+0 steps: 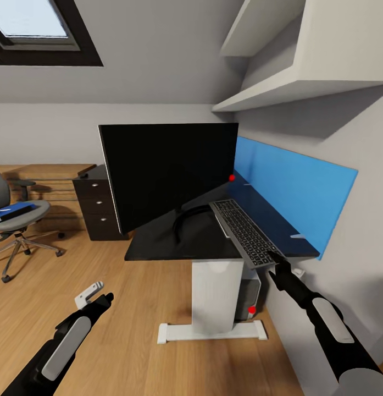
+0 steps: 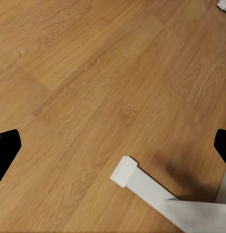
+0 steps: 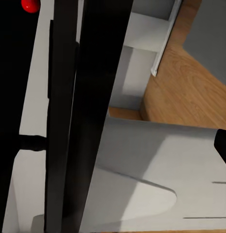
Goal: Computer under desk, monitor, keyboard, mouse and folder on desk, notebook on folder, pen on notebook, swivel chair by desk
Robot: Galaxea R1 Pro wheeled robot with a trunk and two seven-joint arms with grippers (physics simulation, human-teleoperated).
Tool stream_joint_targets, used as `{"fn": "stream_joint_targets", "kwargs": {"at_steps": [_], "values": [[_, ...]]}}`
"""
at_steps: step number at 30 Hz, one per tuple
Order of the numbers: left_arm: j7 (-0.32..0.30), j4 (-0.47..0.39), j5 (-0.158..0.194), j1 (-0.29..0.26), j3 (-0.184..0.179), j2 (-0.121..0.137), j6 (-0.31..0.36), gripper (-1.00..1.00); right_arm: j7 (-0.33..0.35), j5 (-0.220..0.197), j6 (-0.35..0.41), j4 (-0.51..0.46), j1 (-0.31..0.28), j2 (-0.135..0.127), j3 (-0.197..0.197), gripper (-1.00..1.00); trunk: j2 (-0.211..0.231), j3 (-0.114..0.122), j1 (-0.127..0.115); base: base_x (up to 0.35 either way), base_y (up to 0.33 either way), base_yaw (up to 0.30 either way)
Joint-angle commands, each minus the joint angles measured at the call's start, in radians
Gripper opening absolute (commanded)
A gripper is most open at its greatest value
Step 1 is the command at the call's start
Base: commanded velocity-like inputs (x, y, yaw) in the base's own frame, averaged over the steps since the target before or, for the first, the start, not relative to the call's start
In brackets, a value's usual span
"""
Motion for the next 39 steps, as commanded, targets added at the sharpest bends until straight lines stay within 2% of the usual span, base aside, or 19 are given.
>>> {"fn": "stream_joint_targets", "kwargs": {"at_steps": [1, 9, 12, 31, 37, 39], "values": [[0.007, -0.001, 0.005, -0.001, -0.002, 0.001, 0.001, 1.00, 0.001, -0.004, 0.006, 0.000, -0.001, 0.000, -0.002, 1.00, 0.000, -0.001, 0.000, 0.007, 0.000, 0.000], [0.007, 0.000, 0.005, -0.001, -0.002, 0.001, 0.001, 1.00, 0.000, -0.003, 0.006, 0.000, -0.001, 0.000, -0.002, 1.00, 0.000, -0.001, 0.000, 0.002, 0.000, 0.000], [0.007, 0.001, 0.005, -0.001, -0.002, 0.001, 0.001, 1.00, 0.000, -0.003, 0.006, 0.000, -0.001, 0.000, -0.002, 1.00, 0.021, 0.008, -0.012, 0.000, 0.000, 0.000], [0.007, 0.002, 0.005, -0.001, -0.002, 0.001, 0.001, 1.00, 0.000, 0.001, 0.006, 0.002, -0.001, 0.001, -0.002, 1.00, 0.021, 0.008, -0.012, 0.000, 0.000, 0.000], [0.007, 0.002, 0.004, -0.001, -0.002, 0.001, 0.001, 1.00, 0.000, 0.003, 0.006, 0.002, -0.001, 0.002, -0.002, 1.00, 0.063, 0.027, -0.035, 0.000, 0.000, 0.000], [0.007, 0.002, 0.004, -0.001, -0.002, 0.001, 0.001, 1.00, 0.000, 0.003, 0.005, 0.002, -0.001, 0.002, -0.002, 1.00, 0.063, 0.027, -0.035, 0.000, 0.000, 0.000]]}}
